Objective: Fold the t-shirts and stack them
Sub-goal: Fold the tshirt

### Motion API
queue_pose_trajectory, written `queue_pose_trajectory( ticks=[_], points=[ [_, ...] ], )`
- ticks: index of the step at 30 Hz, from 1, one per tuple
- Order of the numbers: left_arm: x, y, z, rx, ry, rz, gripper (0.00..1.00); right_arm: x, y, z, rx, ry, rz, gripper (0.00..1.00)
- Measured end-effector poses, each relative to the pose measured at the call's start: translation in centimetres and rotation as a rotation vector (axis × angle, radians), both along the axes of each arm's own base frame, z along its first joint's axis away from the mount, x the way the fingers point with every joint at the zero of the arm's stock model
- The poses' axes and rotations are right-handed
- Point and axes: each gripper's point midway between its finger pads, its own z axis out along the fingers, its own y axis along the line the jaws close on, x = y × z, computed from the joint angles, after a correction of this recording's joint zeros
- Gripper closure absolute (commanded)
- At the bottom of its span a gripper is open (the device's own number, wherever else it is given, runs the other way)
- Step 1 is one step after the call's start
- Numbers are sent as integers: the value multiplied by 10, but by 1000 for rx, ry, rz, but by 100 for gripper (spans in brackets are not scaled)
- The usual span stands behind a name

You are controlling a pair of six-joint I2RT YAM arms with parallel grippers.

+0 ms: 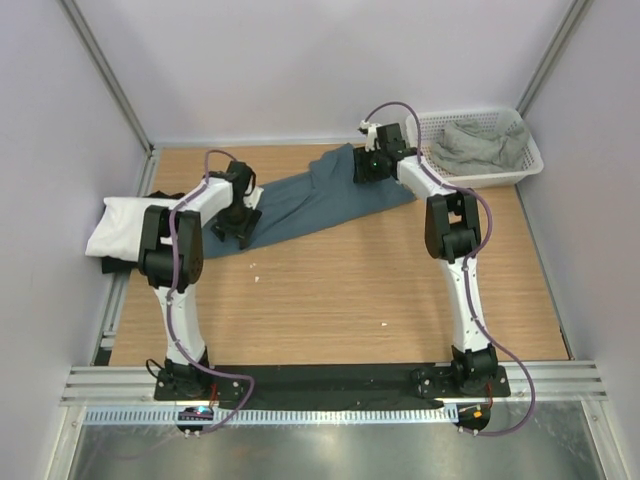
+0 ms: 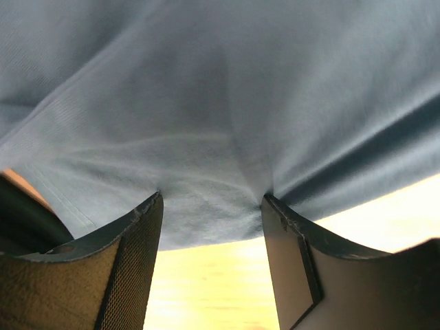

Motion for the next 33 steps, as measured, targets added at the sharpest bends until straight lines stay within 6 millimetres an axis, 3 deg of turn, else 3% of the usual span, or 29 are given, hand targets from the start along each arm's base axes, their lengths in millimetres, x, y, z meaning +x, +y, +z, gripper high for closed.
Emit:
queue_pose_trajectory(
  ticks=[8, 14, 22, 26, 30, 33],
  points=[
    [-54, -16, -4, 23, 79, -103, 40, 22, 21, 3, -34, -80, 25, 40],
    [-72, -31, -5, 38, 109, -164, 41, 28, 28, 3, -93, -124, 44, 37],
    [-96, -48, 1, 81, 121, -268, 38, 34, 23, 7, -152, -163, 31, 36],
    [-97, -34, 30, 122, 74, -326, 37, 32, 18, 15, -166, -169, 17, 36],
    [-102, -20, 67, 162, -4, -406, 36, 28, 13, 41, -159, -190, 1, 35],
    [-117, -9, 75, 188, 4, -473, 36, 26, 9, 62, -148, -212, -9, 35]
  ],
)
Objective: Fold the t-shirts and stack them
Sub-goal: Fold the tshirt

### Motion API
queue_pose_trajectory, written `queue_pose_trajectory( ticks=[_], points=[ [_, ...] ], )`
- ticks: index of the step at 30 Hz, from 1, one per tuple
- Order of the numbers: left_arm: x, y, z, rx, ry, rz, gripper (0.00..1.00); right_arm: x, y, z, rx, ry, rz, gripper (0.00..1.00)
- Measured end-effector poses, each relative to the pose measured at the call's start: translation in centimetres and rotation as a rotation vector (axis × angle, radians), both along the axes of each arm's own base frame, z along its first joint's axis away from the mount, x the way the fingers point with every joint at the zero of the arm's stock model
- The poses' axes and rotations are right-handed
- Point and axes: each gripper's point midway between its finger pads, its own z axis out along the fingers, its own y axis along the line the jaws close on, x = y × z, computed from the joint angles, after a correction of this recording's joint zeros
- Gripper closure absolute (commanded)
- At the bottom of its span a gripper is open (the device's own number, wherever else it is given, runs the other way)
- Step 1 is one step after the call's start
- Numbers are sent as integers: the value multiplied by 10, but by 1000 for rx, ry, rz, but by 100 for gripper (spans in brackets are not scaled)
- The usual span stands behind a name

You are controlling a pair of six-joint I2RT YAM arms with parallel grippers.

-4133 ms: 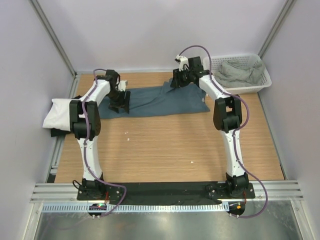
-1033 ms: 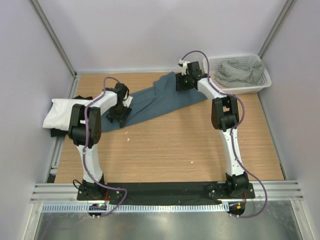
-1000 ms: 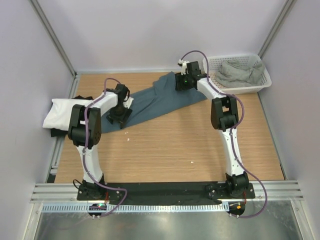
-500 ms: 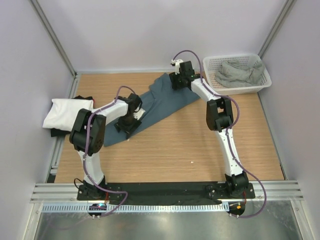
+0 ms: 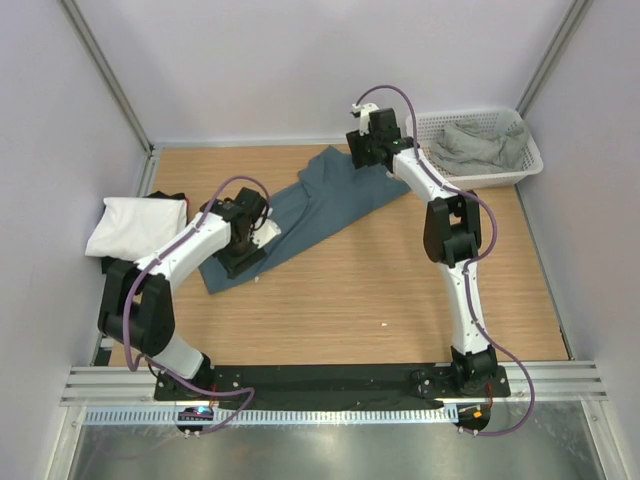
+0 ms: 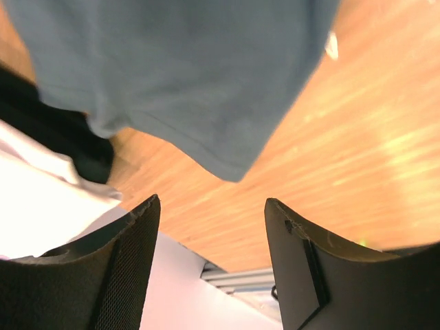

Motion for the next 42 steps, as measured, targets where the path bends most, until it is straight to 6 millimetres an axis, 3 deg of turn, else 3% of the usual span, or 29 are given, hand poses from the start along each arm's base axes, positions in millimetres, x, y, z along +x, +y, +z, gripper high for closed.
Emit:
queue_pose_trajectory(
  ticks=[4, 7, 19, 22, 26, 32, 38, 42],
  points=[
    [-23, 12, -13, 48, 100, -72, 37, -2, -2, 17, 6, -22, -2, 35],
    [-34, 18, -21, 65, 160, -110, 37, -4, -2, 14, 4, -14, -1, 35],
    [-29, 31, -58, 69, 281, -117, 39, -19, -10, -20, -40, 57, 1, 35],
    [-28, 33, -67, 67, 304, -115, 45, -21, -12, -25, -54, 68, 1, 35],
    [-29, 34, -76, 62, 339, -121, 69, -25, -15, -34, -70, 84, 4, 35],
    [-35, 30, -80, 28, 372, -124, 96, -31, -28, -45, -132, 100, -25, 35],
    [-45, 20, -76, -23, 421, -130, 100, -41, -44, -49, -184, 121, -73, 35],
    [-47, 9, -70, -50, 438, -149, 100, -51, -51, -42, -195, 133, -86, 36]
  ],
)
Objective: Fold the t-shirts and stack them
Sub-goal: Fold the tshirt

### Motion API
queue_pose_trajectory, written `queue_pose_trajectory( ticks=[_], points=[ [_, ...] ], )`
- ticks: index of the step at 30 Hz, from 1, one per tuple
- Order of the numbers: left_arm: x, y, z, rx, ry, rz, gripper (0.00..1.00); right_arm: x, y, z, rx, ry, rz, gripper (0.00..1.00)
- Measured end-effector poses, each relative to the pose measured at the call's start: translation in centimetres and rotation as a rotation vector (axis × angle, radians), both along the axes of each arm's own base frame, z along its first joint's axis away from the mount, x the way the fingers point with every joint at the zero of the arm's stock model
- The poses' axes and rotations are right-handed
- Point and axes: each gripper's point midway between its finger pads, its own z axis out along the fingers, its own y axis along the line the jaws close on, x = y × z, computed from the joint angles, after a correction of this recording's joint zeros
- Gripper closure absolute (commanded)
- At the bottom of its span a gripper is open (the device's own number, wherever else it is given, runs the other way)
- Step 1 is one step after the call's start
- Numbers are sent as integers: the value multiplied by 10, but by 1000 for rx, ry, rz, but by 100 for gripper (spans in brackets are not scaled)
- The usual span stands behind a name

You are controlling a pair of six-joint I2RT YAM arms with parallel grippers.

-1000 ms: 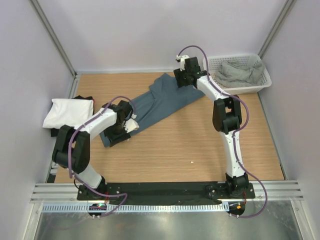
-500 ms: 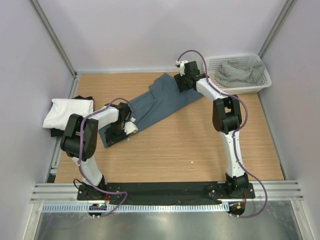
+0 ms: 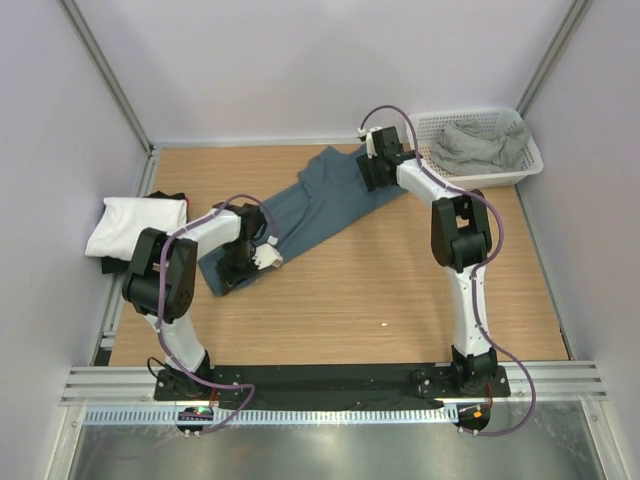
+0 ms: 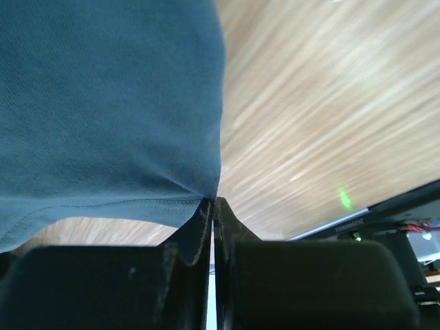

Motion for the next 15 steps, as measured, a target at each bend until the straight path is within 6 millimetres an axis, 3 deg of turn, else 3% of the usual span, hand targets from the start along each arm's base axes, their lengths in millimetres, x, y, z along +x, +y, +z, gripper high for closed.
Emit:
queue_pose_trajectory(
  ticks=[8, 15],
  points=[
    [-18, -21, 7, -48, 78, -63, 100, -19, -6, 14, 8, 10, 1, 35],
    [-31, -49, 22, -84, 132, -184, 100, -11, 8, -7, 39, 52, 38, 36]
  ],
)
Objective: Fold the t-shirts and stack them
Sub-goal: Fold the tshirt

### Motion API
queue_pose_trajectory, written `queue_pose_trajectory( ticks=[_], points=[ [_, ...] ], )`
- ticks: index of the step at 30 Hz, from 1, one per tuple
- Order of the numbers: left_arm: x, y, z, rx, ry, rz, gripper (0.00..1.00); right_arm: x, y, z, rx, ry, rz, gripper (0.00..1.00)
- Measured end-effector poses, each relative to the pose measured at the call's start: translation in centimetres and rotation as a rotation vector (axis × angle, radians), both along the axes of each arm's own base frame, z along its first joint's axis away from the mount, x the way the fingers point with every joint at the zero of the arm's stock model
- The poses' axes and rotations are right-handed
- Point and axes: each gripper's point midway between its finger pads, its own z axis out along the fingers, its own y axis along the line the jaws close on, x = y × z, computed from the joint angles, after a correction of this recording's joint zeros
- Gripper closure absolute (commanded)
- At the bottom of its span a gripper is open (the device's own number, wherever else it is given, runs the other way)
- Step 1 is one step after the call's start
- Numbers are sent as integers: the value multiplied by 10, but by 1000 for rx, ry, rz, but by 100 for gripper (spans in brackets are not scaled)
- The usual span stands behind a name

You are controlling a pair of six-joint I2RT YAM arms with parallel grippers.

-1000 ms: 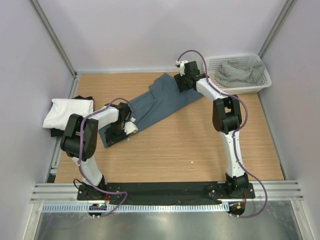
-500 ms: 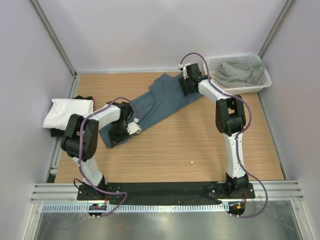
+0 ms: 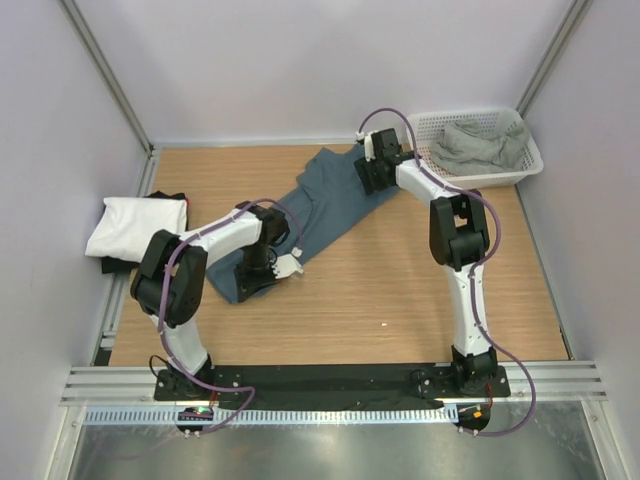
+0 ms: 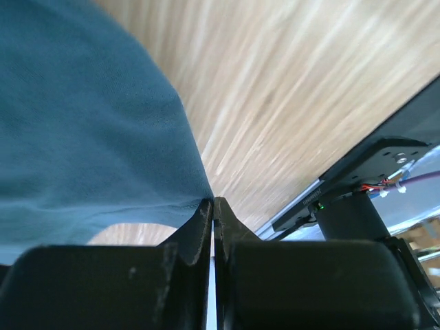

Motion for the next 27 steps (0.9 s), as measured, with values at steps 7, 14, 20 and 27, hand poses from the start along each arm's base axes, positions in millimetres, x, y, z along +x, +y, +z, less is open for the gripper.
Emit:
queue_pose_trajectory(
  ticks=[7, 14, 20, 27],
  points=[
    [-8, -53, 14, -65, 24, -148, 100, 28, 27, -14, 64, -15, 40, 35],
    [-34, -100, 11, -110, 73, -288, 100, 49, 48, -16, 100, -59, 68, 35],
    [-40, -137, 7, -129, 107, -319, 100, 70, 61, -14, 126, -113, 84, 33],
    [-26, -212, 5, -223, 61, -368, 100, 88, 71, -12, 165, -158, 104, 32]
  ],
)
